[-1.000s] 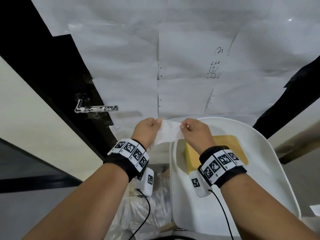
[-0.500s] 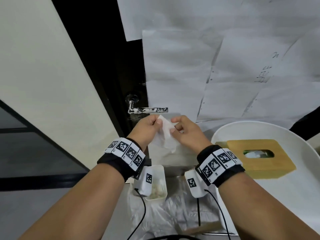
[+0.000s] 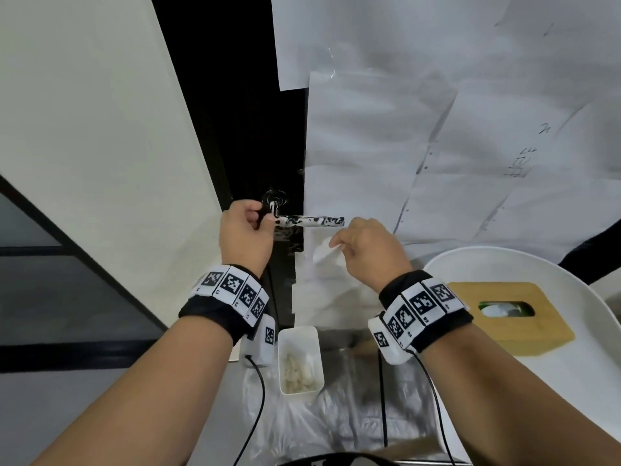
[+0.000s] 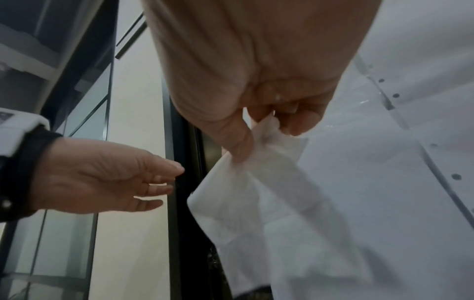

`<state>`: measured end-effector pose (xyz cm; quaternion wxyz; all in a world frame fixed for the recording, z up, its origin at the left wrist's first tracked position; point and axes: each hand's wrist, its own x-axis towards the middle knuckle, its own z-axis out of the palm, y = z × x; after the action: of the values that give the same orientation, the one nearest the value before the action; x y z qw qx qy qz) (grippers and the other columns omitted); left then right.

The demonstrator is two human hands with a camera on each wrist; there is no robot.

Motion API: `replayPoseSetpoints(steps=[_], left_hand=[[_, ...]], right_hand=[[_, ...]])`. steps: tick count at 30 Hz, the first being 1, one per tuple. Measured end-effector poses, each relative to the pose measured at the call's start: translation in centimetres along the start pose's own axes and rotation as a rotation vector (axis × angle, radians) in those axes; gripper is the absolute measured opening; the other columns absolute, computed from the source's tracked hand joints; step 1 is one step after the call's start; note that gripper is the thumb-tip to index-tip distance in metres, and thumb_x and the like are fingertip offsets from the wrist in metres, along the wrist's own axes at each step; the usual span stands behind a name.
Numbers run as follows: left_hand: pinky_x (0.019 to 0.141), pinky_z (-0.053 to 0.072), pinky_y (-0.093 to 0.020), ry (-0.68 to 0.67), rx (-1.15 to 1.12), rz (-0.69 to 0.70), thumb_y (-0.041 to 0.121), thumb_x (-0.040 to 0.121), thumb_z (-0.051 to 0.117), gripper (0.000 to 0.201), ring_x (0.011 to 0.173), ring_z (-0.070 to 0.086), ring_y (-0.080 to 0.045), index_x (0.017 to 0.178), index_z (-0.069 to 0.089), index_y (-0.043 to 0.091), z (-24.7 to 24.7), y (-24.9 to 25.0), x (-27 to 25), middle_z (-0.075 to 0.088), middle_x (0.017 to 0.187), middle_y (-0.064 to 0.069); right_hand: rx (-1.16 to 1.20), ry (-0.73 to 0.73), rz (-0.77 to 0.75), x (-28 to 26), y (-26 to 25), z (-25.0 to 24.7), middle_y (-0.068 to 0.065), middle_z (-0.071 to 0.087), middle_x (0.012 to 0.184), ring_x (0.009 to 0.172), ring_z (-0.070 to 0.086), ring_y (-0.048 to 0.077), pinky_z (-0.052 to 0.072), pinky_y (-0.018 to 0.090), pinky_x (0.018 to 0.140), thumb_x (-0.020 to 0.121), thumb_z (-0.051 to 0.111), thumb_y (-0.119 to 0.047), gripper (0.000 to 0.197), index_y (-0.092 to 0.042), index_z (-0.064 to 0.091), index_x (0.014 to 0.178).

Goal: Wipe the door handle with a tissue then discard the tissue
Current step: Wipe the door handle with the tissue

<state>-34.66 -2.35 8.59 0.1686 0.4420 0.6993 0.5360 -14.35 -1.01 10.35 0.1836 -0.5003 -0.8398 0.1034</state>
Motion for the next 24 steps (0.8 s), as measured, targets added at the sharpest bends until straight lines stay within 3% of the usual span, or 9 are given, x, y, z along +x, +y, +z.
replayPoseSetpoints(steps=[4,7,9,11,14,20,24], left_hand=[[0.088,0.045,-0.026,0.266,0.021,-0.005,0.025,0.078,0.071,0.048,0.099,0.053,-0.016,0.118,0.046,0.015,-1.1,0.3,1.8,0.042,0.112,0.001],[0.089,0.038,-0.022,0.350,0.044,-0.040,0.024,0.076,0.074,0.063,0.107,0.048,-0.017,0.126,0.038,0.012,-1.2,0.3,2.7,0.038,0.124,-0.008],[0.091,0.039,-0.023,0.358,0.052,-0.052,0.026,0.076,0.075,0.066,0.110,0.047,-0.018,0.128,0.037,0.010,-1.1,0.3,3.2,0.037,0.127,-0.012],[0.092,0.044,-0.029,0.356,0.059,-0.051,0.030,0.075,0.076,0.066,0.110,0.049,-0.020,0.125,0.038,0.010,-0.8,0.4,3.6,0.038,0.127,-0.011],[0.079,0.040,-0.024,0.367,0.103,-0.046,0.032,0.076,0.075,0.058,0.095,0.047,-0.018,0.118,0.042,0.010,-0.4,0.7,4.1,0.043,0.120,-0.009],[0.068,0.038,-0.028,0.379,0.164,-0.006,0.026,0.085,0.066,0.038,0.079,0.043,-0.018,0.108,0.043,0.005,-0.3,0.3,4.8,0.047,0.110,-0.011],[0.063,0.039,-0.033,0.332,0.233,0.066,0.026,0.087,0.064,0.037,0.075,0.046,-0.023,0.109,0.041,0.005,-0.2,-0.6,5.0,0.046,0.109,-0.014]], right_hand=[[-0.082,0.161,-0.012,0.7,0.6,-0.8,0.006,0.046,0.091,0.085,0.046,0.027,0.045,0.039,0.070,0.079,0.063,-0.004,0.022,-0.023,0.072,0.084],[-0.083,0.131,0.009,1.4,1.1,-1.1,0.003,0.039,0.089,0.081,0.045,0.024,0.042,0.034,0.065,0.083,0.061,-0.005,0.023,-0.025,0.072,0.086],[-0.040,0.094,0.022,1.7,1.5,-1.1,0.004,0.038,0.092,0.076,0.047,0.022,0.048,0.036,0.064,0.085,0.059,-0.005,0.022,-0.022,0.071,0.090],[0.003,0.072,0.025,2.0,2.0,-1.0,0.005,0.040,0.094,0.074,0.049,0.022,0.052,0.039,0.065,0.086,0.057,-0.002,0.022,-0.018,0.070,0.092],[0.069,0.100,0.007,2.7,2.5,-0.7,0.010,0.044,0.096,0.073,0.053,0.026,0.053,0.039,0.068,0.084,0.056,0.005,0.024,-0.012,0.071,0.093],[0.140,0.203,-0.049,4.5,2.2,0.1,0.013,0.049,0.095,0.072,0.054,0.026,0.047,0.029,0.064,0.082,0.056,0.010,0.026,-0.003,0.069,0.101],[0.169,0.115,-0.062,4.9,1.8,1.1,0.011,0.054,0.103,0.086,0.057,0.027,0.052,0.037,0.076,0.085,0.052,0.002,0.033,-0.007,0.058,0.117]])
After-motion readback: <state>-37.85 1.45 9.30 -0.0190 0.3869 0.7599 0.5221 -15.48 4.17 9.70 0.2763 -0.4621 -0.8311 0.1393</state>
